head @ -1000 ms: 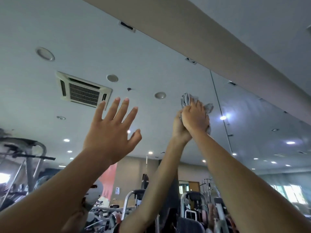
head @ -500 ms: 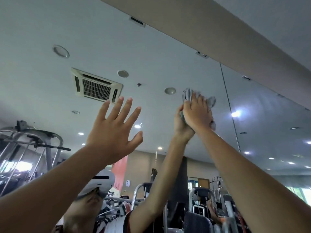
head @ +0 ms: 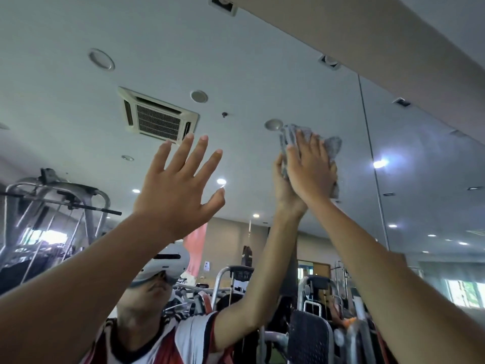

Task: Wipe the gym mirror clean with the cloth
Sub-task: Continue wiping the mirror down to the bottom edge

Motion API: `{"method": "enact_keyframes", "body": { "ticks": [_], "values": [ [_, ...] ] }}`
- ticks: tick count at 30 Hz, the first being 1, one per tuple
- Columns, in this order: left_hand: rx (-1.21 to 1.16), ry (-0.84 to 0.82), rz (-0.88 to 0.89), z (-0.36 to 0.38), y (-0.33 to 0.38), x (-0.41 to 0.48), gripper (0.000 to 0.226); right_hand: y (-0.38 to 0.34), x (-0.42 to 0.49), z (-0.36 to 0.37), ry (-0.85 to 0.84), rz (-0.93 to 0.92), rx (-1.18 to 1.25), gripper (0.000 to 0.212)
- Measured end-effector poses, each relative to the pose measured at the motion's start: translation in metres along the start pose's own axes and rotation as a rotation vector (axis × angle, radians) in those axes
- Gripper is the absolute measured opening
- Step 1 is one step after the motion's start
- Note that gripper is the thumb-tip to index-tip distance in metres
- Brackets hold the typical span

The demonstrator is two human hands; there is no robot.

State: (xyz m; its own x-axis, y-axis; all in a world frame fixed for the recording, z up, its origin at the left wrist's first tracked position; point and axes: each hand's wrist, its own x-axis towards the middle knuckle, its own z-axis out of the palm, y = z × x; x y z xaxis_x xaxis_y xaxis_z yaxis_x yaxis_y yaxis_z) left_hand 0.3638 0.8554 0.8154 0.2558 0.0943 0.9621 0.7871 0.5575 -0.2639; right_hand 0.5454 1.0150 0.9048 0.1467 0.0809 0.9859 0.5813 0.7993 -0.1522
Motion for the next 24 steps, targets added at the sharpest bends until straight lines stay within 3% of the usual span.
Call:
{"method": "enact_keyframes", "body": {
  "ticks": [4, 6, 8, 13, 15, 18, 20, 22, 24],
  "values": [
    [-0.009, 0.039, 0.019, 0.000, -0.003, -0.008, 0.070, 0.023, -0.076, -0.004, -0.115, -0.602, 0.027, 0.051],
    [-0.005, 0.047, 0.031, -0.002, -0.004, -0.014, 0.069, 0.065, -0.090, -0.015, -0.165, -0.779, 0.057, 0.047],
    [-0.009, 0.044, 0.020, -0.003, -0.002, -0.016, 0.069, 0.094, -0.071, -0.023, -0.173, -0.703, 0.053, 0.048],
    [-0.002, 0.034, 0.009, -0.005, 0.000, -0.016, 0.068, 0.042, -0.026, -0.003, -0.016, -0.061, 0.039, 0.061],
    [0.002, 0.033, 0.013, -0.004, -0.001, -0.017, 0.068, 0.012, -0.052, 0.003, -0.002, -0.143, 0.041, 0.060],
    [0.014, 0.027, 0.013, -0.004, -0.001, -0.019, 0.068, 0.022, -0.109, -0.009, -0.095, -0.662, 0.011, 0.052],
    [0.019, 0.014, 0.010, -0.005, -0.002, -0.018, 0.068, 0.058, -0.118, -0.018, -0.129, -0.854, -0.036, 0.050],
    [0.022, -0.005, -0.009, -0.006, 0.001, -0.019, 0.069, 0.084, -0.099, -0.021, -0.152, -0.751, -0.043, 0.050],
    [0.013, -0.016, -0.047, -0.004, 0.008, -0.026, 0.070, 0.076, -0.068, -0.016, -0.089, -0.438, 0.024, 0.052]
  ]
}}
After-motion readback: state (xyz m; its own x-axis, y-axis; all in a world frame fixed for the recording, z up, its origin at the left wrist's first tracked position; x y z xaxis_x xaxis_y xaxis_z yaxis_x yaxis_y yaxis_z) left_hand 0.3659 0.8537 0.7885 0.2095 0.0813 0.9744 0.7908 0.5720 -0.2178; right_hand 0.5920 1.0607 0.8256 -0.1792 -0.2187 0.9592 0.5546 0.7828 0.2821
